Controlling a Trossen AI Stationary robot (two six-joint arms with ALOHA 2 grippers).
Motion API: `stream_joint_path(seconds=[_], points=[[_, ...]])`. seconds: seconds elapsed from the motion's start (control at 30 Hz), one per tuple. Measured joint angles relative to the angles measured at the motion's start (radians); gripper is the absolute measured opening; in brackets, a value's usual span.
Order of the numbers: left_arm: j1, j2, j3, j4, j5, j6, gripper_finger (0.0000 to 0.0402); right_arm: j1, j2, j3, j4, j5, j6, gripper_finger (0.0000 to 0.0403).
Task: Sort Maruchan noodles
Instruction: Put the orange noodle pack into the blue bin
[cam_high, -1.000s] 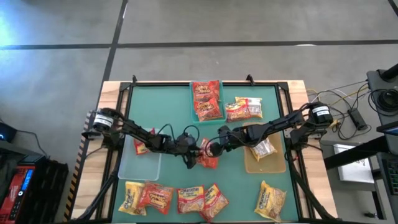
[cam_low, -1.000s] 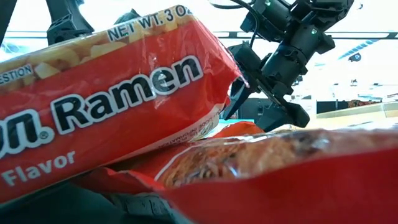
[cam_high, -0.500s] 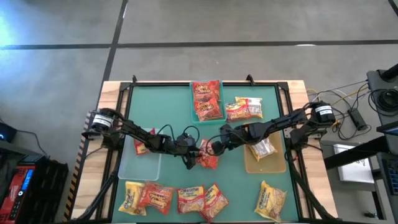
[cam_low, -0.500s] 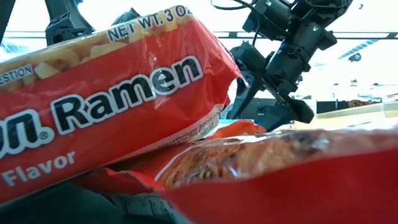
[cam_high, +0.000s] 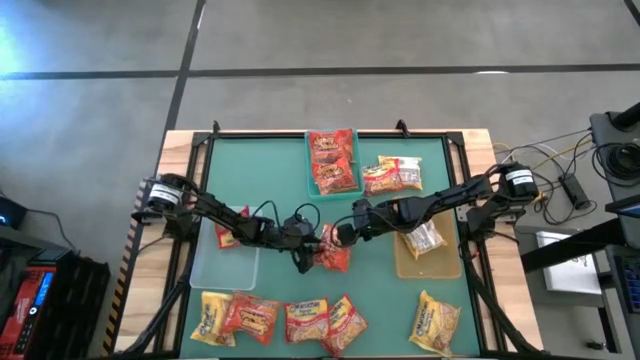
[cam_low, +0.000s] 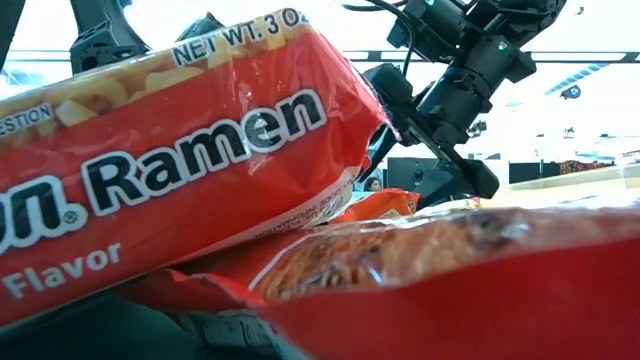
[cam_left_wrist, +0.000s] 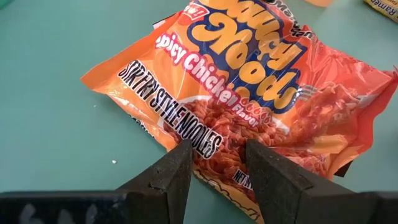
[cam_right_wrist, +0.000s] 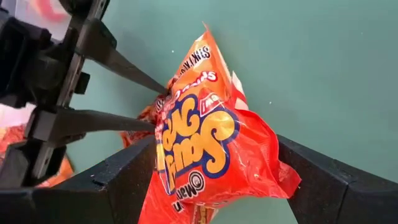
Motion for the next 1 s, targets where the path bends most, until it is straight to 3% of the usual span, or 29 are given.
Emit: stream_joint_path(seconds=[0.63,1.0], points=[[0.004,0.0,0.0,0.002,-0.043,0.016,0.0137,0.028,0.0,0.0,-0.054,-0.078,0.159,0.0299],[0.005,0.001,-0.002,0.052,-0.051,0.009,0.0137,0.028,0.112,0.003,0.071,-0.075,0.122,0.0298]])
